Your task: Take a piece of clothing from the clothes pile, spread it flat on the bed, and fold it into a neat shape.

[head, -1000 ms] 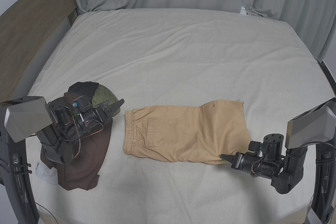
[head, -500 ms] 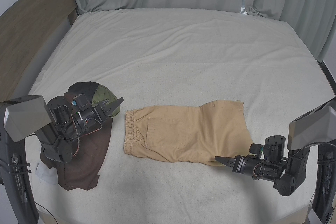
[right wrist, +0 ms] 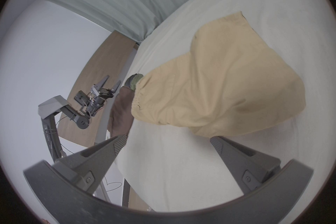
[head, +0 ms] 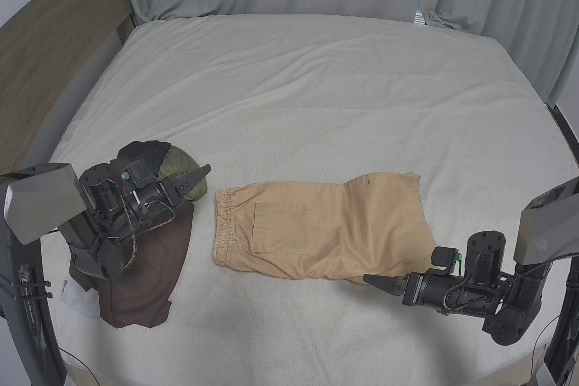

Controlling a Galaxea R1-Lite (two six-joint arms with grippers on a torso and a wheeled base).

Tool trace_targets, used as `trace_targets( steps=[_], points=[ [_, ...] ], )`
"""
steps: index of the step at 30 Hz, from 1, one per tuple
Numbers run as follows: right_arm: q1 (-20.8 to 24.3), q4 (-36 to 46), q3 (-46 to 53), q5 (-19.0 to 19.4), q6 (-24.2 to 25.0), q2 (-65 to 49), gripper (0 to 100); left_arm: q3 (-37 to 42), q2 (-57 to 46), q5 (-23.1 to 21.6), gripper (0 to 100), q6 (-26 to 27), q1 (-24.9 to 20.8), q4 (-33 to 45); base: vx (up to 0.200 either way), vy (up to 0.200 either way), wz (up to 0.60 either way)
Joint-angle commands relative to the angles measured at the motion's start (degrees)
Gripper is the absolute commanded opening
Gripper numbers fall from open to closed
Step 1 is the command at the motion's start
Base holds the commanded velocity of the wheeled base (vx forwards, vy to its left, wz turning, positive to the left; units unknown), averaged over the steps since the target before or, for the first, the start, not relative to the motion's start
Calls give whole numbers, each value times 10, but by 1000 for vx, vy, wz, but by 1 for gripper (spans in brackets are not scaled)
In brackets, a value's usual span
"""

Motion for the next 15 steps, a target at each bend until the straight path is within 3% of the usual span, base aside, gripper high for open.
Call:
trace_targets(
  steps=[1, 15],
  points=[
    [8, -1, 1, 6, 0, -50, 100, 1, -4, 0, 100, -2, -1, -1, 0, 0, 0],
    [-30, -1, -9, 62, 0, -119, 100, 5, -3, -1, 100, -1, -1, -1, 0, 0, 0]
  ],
)
